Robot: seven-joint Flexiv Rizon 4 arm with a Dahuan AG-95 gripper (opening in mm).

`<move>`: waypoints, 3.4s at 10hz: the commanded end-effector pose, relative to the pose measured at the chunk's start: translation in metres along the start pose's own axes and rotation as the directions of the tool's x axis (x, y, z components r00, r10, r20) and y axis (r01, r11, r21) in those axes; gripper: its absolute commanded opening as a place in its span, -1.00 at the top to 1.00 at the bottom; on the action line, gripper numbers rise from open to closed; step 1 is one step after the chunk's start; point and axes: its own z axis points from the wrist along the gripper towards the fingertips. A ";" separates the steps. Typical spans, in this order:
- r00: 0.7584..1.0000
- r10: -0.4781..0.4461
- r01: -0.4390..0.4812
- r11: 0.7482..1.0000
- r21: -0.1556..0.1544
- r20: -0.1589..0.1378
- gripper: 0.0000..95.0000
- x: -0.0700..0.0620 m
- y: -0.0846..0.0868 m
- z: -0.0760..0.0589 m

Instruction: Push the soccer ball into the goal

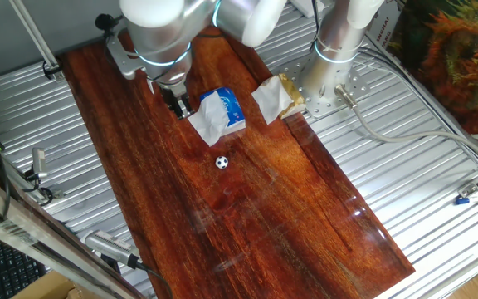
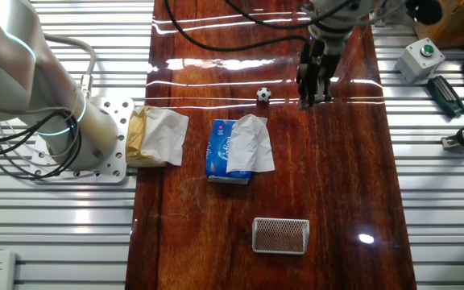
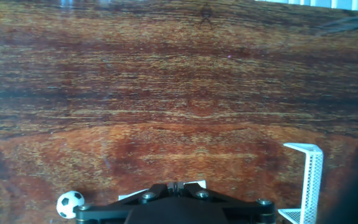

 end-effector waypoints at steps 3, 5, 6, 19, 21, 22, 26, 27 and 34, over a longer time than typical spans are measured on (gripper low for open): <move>1.000 -0.011 0.011 1.000 -0.017 -0.004 1.00 0.000 0.000 0.000; 1.000 -0.021 0.020 0.999 -0.026 -0.007 1.00 0.000 0.000 0.000; 0.999 -0.036 0.035 0.999 -0.027 -0.022 1.00 0.000 0.000 0.000; 0.985 -0.171 0.168 0.982 -0.089 -0.021 1.00 0.000 -0.001 -0.005; 0.983 -0.181 0.178 0.980 -0.089 -0.022 1.00 0.000 -0.001 -0.005; 0.981 -0.194 0.192 0.977 -0.088 -0.021 1.00 0.000 -0.001 -0.005; 0.968 -0.252 0.250 0.966 -0.070 -0.019 1.00 0.000 -0.001 -0.005; 0.962 -0.273 0.271 0.960 -0.070 -0.018 1.00 0.000 -0.001 -0.005; 0.964 -0.263 0.258 0.960 -0.107 -0.031 1.00 0.000 -0.001 -0.005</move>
